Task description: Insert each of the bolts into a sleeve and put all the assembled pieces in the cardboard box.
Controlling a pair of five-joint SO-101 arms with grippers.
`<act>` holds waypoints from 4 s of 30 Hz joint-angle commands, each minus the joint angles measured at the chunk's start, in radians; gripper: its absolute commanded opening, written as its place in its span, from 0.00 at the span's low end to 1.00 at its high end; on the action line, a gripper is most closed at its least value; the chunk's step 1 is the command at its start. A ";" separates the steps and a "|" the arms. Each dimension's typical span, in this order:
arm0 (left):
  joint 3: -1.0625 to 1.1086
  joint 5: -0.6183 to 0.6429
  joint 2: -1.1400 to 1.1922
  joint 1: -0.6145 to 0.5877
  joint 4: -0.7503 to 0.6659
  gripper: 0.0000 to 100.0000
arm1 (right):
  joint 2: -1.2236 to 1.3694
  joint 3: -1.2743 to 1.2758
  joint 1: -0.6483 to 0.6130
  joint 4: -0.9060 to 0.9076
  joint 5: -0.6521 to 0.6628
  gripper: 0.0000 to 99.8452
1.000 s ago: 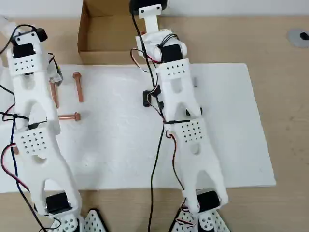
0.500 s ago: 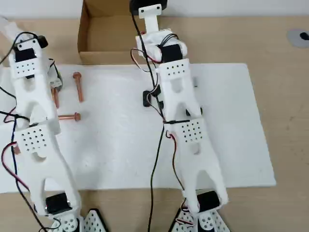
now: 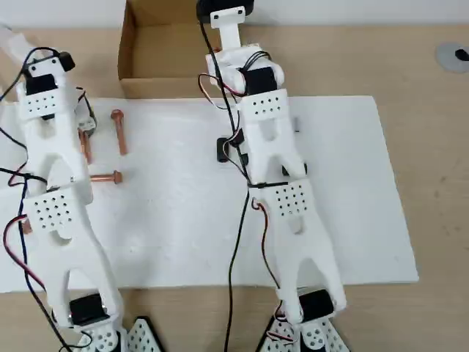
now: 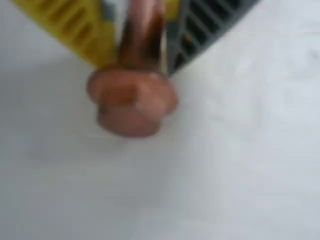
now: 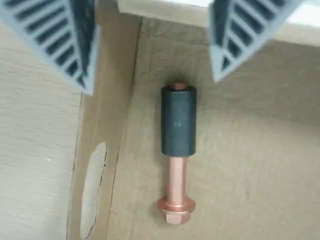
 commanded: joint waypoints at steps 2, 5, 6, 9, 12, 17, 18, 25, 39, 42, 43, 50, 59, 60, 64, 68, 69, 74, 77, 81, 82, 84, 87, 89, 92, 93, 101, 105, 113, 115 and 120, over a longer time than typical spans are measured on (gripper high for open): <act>-0.020 0.008 0.024 -0.015 -0.046 0.01 | -0.093 -0.044 0.010 0.031 -0.008 0.19; -0.020 0.008 0.022 -0.020 -0.038 0.01 | -0.094 -0.047 0.008 0.098 -0.009 0.19; -0.026 0.008 0.021 -0.021 -0.025 0.01 | -0.097 -0.050 0.008 0.124 -0.009 0.19; -0.126 0.003 0.021 -0.020 0.066 0.01 | -0.101 -0.051 0.008 0.190 -0.009 0.19; -0.299 0.002 0.021 -0.020 0.204 0.01 | -0.119 -0.053 0.002 0.287 -0.043 0.19; -0.549 -0.015 0.016 -0.026 0.310 0.01 | -0.203 -0.053 -0.036 0.476 -0.163 0.19; -0.548 -0.017 -0.001 -0.028 0.310 0.01 | -0.214 -0.053 -0.044 0.502 -0.178 0.19; -0.224 -0.044 -0.321 -0.012 0.310 0.01 | -0.237 -0.045 -0.088 0.568 -0.201 0.19; 0.634 -0.072 -1.027 -0.012 0.167 0.01 | -0.242 -0.010 -0.110 0.571 -0.201 0.16; 0.763 -0.071 -1.156 -0.012 0.086 0.01 | -0.266 0.035 -0.108 0.571 -0.199 0.10; 0.809 -0.071 -1.202 -0.012 0.063 0.01 | -0.288 0.056 -0.108 0.571 -0.199 0.10; 1.103 -0.077 -1.461 -0.005 -0.043 0.01 | -0.538 0.372 -0.111 0.571 -0.193 0.10; 1.258 -0.092 -1.616 -0.005 -0.078 0.01 | -0.911 0.964 -0.127 0.568 -0.198 0.26; 1.263 -0.092 -1.630 -0.005 -0.078 0.01 | -0.931 1.013 -0.133 0.559 -0.195 0.30; 1.269 -0.091 -1.702 -0.003 -0.078 0.01 | -0.951 1.159 -0.150 0.434 -0.192 0.38; 1.324 -0.091 -1.776 -0.003 -0.107 0.01 | -0.949 1.260 -0.160 0.262 -0.192 0.38; 1.349 -0.091 -1.791 -0.003 -0.114 0.01 | -0.949 1.277 -0.163 0.226 -0.192 0.38; 1.444 -0.091 -1.844 -0.003 -0.126 0.01 | -0.929 1.337 -0.171 0.109 -0.192 0.38; 1.468 -0.091 -1.868 -0.003 -0.126 0.01 | -0.865 1.339 -0.171 0.101 -0.193 0.38; 1.470 -0.091 -1.900 -0.003 -0.123 0.01 | -0.794 1.322 -0.171 0.098 -0.192 0.38; 1.470 -0.091 -1.903 -0.003 -0.123 0.01 | -0.782 1.308 -0.171 0.098 -0.192 0.38; 1.470 -0.089 -1.903 -0.003 -0.123 0.01 | -0.751 1.276 -0.171 0.098 -0.192 0.38; 1.470 -0.077 -1.906 -0.003 -0.123 0.01 | -0.693 1.219 -0.171 0.100 -0.192 0.38; 1.470 -0.075 -1.906 -0.003 -0.121 0.01 | -0.653 1.175 -0.171 0.107 -0.192 0.38; 1.470 -0.075 -1.906 -0.003 -0.121 0.01 | -0.610 1.130 -0.171 0.109 -0.192 0.38; 1.470 -0.075 -1.906 -0.003 -0.121 0.01 | -0.599 1.118 -0.171 0.120 -0.192 0.38; 1.470 -0.075 -1.906 -0.003 -0.120 0.01 | -0.532 1.040 -0.180 0.193 -0.192 0.38; 1.470 -0.075 -1.906 -0.003 -0.120 0.01 | -0.518 1.032 -0.180 0.190 -0.192 0.36; 1.470 -0.075 -1.906 -0.003 -0.120 0.01 | -0.516 1.032 -0.176 0.186 -0.192 0.23; 1.470 -0.075 -1.906 -0.003 -0.120 0.01 | -0.516 1.032 -0.176 0.186 -0.190 0.22; 1.470 -0.075 -1.906 -0.003 -0.120 0.01 | -0.515 1.033 -0.176 0.187 -0.190 0.22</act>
